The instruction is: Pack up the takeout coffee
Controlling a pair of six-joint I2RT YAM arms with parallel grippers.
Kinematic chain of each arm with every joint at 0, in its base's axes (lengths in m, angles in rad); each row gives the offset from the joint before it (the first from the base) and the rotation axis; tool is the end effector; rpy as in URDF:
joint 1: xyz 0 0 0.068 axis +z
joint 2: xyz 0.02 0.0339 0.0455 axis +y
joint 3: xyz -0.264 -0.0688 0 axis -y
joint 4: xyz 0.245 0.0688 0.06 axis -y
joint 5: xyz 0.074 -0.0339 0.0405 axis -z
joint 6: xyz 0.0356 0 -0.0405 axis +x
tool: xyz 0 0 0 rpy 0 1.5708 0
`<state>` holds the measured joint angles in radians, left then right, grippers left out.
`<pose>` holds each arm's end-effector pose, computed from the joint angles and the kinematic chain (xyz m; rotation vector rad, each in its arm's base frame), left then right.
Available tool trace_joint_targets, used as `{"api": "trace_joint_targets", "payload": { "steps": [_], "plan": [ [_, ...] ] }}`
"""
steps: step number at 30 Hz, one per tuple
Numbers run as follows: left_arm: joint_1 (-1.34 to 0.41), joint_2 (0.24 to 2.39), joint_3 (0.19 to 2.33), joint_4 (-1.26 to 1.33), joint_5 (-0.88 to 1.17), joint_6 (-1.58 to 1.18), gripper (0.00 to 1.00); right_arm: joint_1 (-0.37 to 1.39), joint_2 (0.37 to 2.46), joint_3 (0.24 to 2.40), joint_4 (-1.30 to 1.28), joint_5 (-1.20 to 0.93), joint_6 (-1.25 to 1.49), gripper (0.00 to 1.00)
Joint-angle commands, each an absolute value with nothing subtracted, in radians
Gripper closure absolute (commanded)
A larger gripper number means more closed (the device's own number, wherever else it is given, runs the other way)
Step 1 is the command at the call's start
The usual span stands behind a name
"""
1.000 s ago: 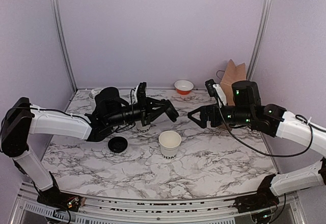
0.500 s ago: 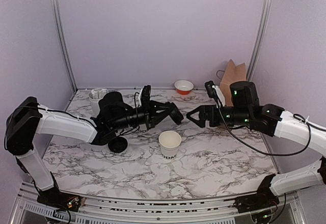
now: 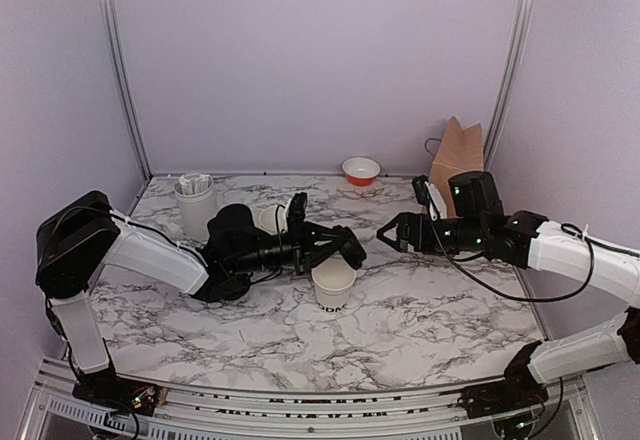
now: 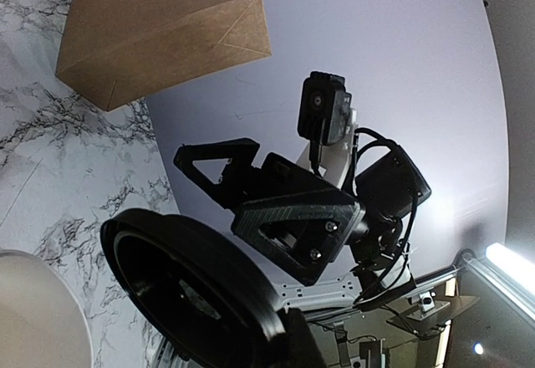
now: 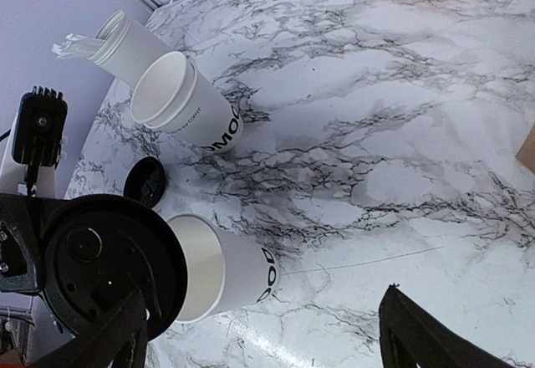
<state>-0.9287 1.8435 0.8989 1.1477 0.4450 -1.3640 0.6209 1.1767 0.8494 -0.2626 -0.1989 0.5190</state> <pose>0.2196 -0.3193 0.2258 0.0957 1.8003 -2.1041 0.2077 0.1572 0.2747 -0.2371 2.2674 0.8472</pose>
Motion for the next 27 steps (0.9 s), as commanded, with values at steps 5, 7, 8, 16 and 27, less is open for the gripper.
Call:
{"api": "trace_joint_targets", "payload": {
  "steps": [5, 7, 8, 16, 27],
  "plan": [
    [-0.931, 1.875, 0.863, 1.280, 0.490, -1.381, 1.00, 0.609, 1.252, 0.850, -0.164, -0.306, 0.584, 0.10],
    [-0.931, 1.880, 0.862, 1.285, 0.497, -1.379, 1.00, 0.609, 1.267, 0.844, -0.140, -0.325, 0.597, 0.11],
    [-0.931, 1.883, 0.863, 1.287, 0.500, -1.380, 1.00, 0.609, 1.275, 0.841, -0.129, -0.339, 0.604, 0.12],
    [-0.931, 1.923, 0.875, 1.315, 0.516, -1.387, 1.00, 0.609, 1.302, 0.811, -0.078, -0.380, 0.648, 0.26],
    [-0.931, 1.964, 0.873, 1.366, 0.520, -1.400, 1.00, 0.609, 1.309, 0.796, -0.074, -0.392, 0.656, 0.33]
  ]
}}
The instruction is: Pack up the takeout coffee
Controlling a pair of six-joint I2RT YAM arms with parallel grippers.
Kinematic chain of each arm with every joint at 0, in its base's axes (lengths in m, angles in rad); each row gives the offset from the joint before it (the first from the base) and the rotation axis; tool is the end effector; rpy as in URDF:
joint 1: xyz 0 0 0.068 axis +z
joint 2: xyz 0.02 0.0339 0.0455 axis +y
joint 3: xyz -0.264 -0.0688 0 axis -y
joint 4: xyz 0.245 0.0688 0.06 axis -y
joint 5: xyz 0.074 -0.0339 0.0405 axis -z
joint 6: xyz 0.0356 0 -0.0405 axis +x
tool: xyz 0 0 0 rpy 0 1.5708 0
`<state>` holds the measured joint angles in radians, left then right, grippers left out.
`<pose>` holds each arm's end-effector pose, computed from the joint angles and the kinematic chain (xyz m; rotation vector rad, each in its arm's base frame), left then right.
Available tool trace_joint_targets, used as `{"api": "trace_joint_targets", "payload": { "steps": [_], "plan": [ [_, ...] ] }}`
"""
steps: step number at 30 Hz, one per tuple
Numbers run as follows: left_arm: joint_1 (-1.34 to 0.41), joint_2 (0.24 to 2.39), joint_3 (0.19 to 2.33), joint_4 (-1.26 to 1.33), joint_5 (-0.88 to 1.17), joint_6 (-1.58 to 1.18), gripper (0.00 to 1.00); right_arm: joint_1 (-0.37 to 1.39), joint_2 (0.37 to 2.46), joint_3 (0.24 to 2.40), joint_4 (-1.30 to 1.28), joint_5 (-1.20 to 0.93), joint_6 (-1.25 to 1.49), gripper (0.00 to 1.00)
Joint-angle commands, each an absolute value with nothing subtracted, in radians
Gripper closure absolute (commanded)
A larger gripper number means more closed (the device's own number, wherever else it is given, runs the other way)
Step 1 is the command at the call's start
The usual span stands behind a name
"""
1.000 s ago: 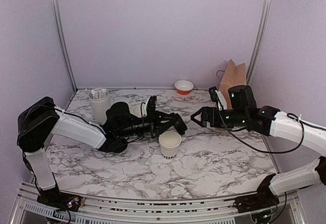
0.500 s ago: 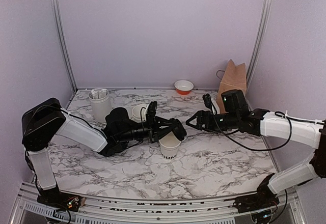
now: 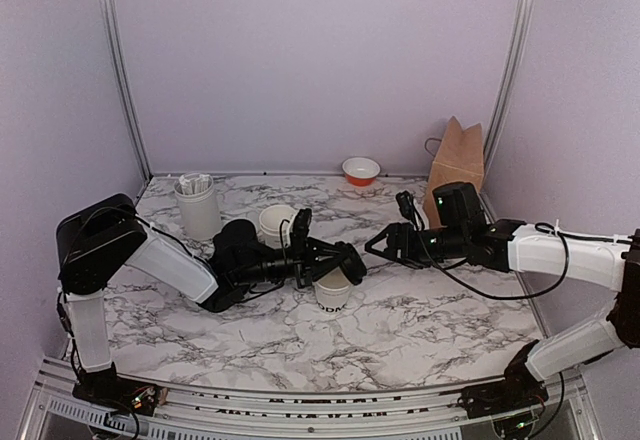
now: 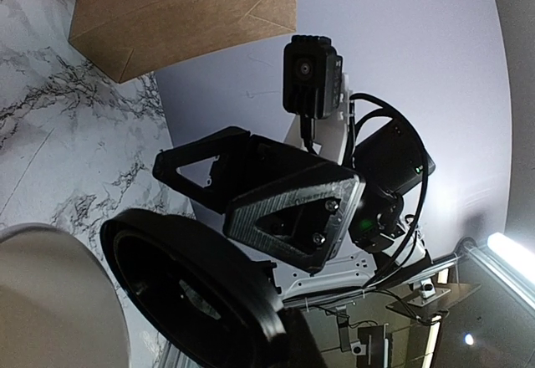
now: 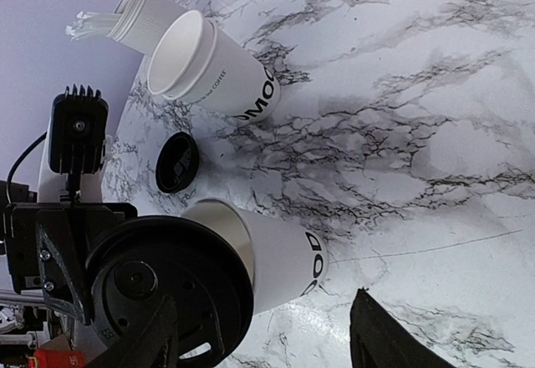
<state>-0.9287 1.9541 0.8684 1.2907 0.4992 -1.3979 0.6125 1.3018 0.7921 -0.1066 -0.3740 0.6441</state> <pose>0.2194 -0.3218 0.1910 0.1267 1.8317 -2.1545 0.2219 0.1718 0.2389 -0.1931 2.3577 1.0760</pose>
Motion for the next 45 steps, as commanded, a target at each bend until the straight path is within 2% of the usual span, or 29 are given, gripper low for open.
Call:
{"api": "trace_joint_targets", "payload": {
  "steps": [1, 7, 45],
  "plan": [
    [-0.931, 1.964, 0.872, 1.368, 0.520, -1.402, 1.00, 0.608, 1.312, 0.796, -0.074, -0.397, 0.656, 0.34],
    [-0.931, 1.962, 0.867, 1.380, 0.523, -1.402, 1.00, 0.609, 1.325, 0.795, -0.071, -0.417, 0.660, 0.36],
    [-0.902, 1.954, 0.823, 1.411, 0.526, -1.404, 1.00, 0.611, 1.339, 0.810, -0.090, -0.405, 0.646, 0.36]
  ]
}}
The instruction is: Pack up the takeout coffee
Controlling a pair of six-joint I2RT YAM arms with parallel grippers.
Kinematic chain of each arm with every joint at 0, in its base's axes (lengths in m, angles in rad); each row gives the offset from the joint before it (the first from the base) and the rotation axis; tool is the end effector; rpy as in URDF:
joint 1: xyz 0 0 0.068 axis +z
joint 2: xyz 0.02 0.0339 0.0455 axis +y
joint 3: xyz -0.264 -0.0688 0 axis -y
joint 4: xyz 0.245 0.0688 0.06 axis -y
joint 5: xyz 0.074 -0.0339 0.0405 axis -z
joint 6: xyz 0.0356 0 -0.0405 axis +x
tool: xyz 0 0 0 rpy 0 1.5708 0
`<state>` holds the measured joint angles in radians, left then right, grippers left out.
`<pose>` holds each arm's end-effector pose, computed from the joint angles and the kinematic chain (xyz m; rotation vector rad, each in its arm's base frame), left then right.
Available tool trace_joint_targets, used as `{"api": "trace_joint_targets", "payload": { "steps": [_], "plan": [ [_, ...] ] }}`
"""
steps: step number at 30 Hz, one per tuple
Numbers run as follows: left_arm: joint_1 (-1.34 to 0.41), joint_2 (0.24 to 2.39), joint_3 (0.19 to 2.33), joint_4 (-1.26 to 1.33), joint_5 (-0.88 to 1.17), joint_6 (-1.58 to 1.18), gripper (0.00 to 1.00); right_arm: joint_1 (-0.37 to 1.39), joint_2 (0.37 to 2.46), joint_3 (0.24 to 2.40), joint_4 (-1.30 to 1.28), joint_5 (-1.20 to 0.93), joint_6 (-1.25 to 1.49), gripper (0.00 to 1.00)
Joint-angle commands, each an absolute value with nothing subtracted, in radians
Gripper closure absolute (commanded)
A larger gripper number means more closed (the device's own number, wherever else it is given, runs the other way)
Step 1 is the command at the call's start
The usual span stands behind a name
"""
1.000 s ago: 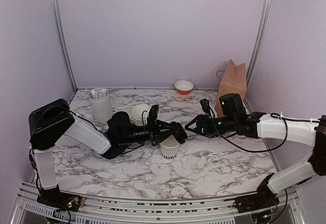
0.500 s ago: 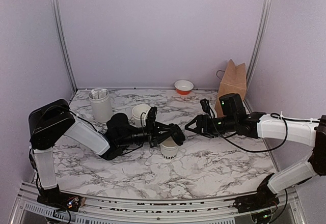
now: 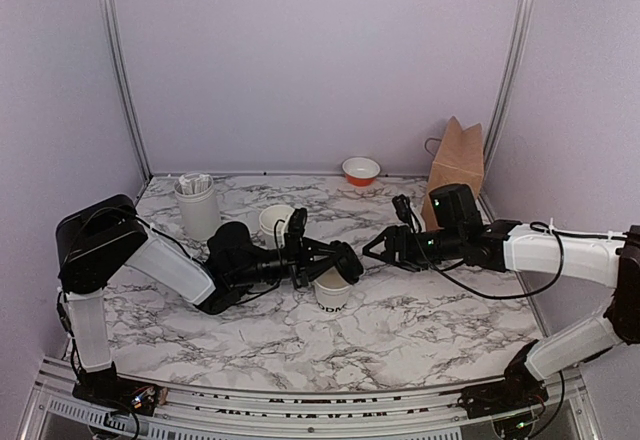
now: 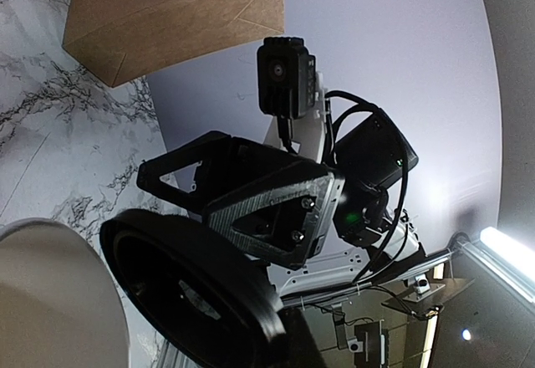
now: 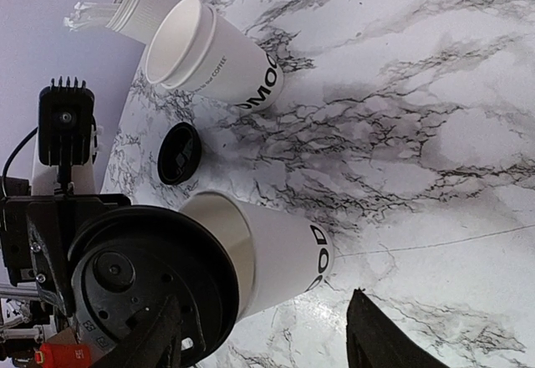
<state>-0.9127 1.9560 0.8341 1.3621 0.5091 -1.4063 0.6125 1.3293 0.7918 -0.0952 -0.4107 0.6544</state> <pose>0.2197 -0.3126 0.1885 0.1317 1.7914 -2.1691 0.2242 0.1749 0.2329 -0.2012 2.3836 1.1129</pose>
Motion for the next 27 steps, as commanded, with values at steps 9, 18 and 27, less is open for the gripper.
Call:
{"api": "trace_joint_targets", "payload": {
  "steps": [9, 18, 27],
  "plan": [
    [-0.899, 1.959, 0.816, 1.425, 0.531, -1.408, 1.00, 0.613, 1.348, 0.817, -0.094, -0.403, 0.644, 0.36],
    [-0.896, 1.967, 0.813, 1.435, 0.530, -1.417, 1.00, 0.625, 1.355, 0.832, -0.107, -0.390, 0.634, 0.35],
    [-0.895, 1.973, 0.808, 1.447, 0.531, -1.426, 1.00, 0.634, 1.363, 0.849, -0.117, -0.379, 0.625, 0.35]
  ]
}}
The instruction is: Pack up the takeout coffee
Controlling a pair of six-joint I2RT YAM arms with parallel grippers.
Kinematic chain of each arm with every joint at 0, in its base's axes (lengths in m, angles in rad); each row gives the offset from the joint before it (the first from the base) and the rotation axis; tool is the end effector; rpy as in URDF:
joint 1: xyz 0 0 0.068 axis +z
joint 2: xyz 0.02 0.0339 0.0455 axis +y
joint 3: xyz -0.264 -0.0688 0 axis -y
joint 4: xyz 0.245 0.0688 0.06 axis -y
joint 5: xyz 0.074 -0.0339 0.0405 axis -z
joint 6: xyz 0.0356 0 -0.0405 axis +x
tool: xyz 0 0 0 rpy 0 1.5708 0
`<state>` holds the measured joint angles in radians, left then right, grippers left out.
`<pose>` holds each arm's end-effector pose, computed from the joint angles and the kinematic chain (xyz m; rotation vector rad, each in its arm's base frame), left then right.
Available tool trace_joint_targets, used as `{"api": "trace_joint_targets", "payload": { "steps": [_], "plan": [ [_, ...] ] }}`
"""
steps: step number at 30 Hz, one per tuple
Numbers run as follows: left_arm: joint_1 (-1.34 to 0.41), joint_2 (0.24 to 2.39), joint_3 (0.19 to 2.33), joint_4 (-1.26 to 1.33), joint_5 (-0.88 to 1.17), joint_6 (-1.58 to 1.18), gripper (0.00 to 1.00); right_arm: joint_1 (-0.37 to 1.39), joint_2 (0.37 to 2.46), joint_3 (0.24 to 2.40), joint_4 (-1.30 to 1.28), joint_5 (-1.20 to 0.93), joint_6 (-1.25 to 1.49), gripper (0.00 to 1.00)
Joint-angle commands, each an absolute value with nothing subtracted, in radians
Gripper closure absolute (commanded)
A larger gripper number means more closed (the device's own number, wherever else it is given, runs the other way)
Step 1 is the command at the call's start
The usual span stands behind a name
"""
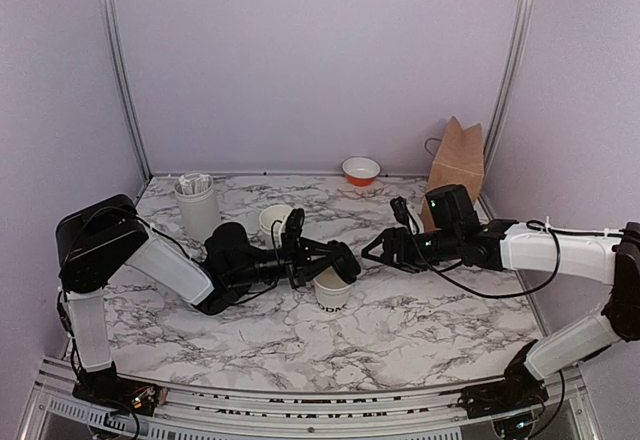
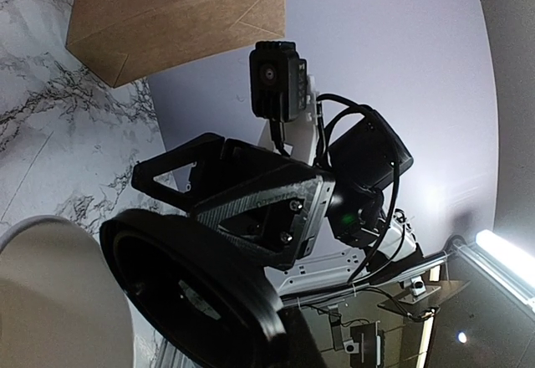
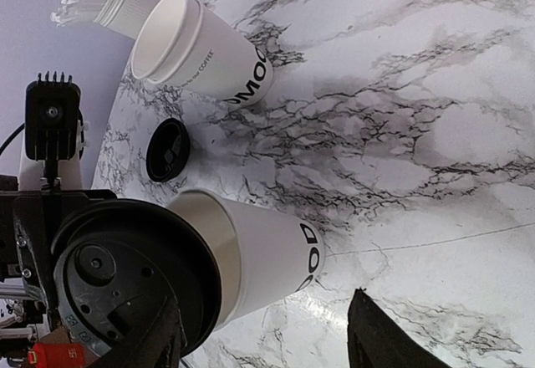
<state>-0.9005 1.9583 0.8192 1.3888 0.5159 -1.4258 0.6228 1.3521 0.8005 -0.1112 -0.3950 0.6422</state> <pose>0.2214 -0.3075 0.1864 0.1158 1.7872 -2.1811 0.2252 0.1786 0.2282 -0.2118 2.4107 1.0836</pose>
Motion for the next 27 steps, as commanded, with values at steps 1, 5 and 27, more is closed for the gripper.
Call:
{"api": "trace_joint_targets", "payload": {
  "steps": [1, 5, 27],
  "plan": [
    [-0.894, 1.971, 0.807, 1.447, 0.529, -1.425, 1.00, 0.636, 1.365, 0.850, -0.119, -0.379, 0.624, 0.35],
    [-0.893, 1.967, 0.800, 1.447, 0.529, -1.425, 1.00, 0.640, 1.369, 0.858, -0.123, -0.377, 0.621, 0.35],
    [-0.877, 1.933, 0.756, 1.446, 0.522, -1.416, 0.81, 0.665, 1.393, 0.887, -0.129, -0.361, 0.614, 0.34]
  ]
}}
